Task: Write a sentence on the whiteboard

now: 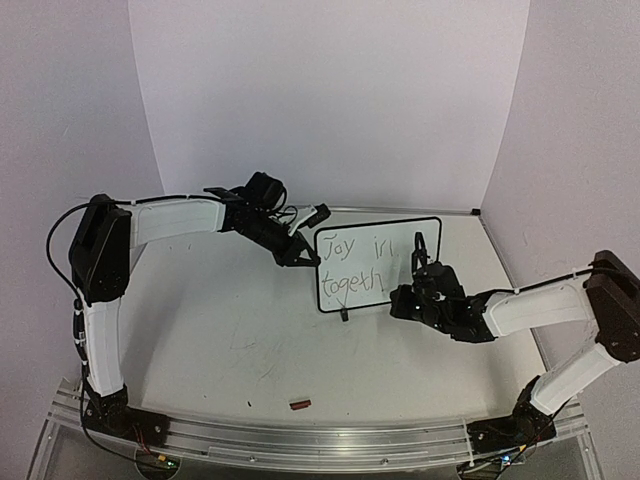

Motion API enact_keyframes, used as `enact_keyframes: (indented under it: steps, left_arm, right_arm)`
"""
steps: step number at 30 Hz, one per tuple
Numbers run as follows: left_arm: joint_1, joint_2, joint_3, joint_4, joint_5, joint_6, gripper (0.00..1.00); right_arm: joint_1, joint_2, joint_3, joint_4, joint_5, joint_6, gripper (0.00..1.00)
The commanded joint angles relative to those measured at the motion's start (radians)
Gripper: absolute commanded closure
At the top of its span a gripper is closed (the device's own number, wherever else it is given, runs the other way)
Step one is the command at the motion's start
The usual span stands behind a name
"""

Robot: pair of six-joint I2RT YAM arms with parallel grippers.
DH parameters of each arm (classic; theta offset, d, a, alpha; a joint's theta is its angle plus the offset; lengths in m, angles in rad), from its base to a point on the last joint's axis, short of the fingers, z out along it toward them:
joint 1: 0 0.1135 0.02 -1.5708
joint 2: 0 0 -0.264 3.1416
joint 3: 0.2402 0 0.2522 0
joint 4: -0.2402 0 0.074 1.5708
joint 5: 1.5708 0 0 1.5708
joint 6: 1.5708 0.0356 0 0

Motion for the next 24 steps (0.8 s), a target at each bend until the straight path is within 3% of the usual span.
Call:
enact_keyframes:
  steps: [1,14,24]
  left_arm:
    - [0.001,-0.049,-0.014,-0.031,-0.046,0.022,1.0]
    - [0.001,-0.048,-0.018,-0.029,-0.049,0.022,1.0]
    - [0.0,-0.046,-0.018,-0.029,-0.047,0.023,1.0]
  right_arm:
    - [-0.006,-0.019,0.031,0.01,-0.019,-0.013,1.0]
    - [-0.032,-0.201,-0.033,-0.046,-0.155,-0.082,1.0]
    - [-0.113,-0.221,-0.051,-0.017,-0.313,-0.148,1.0]
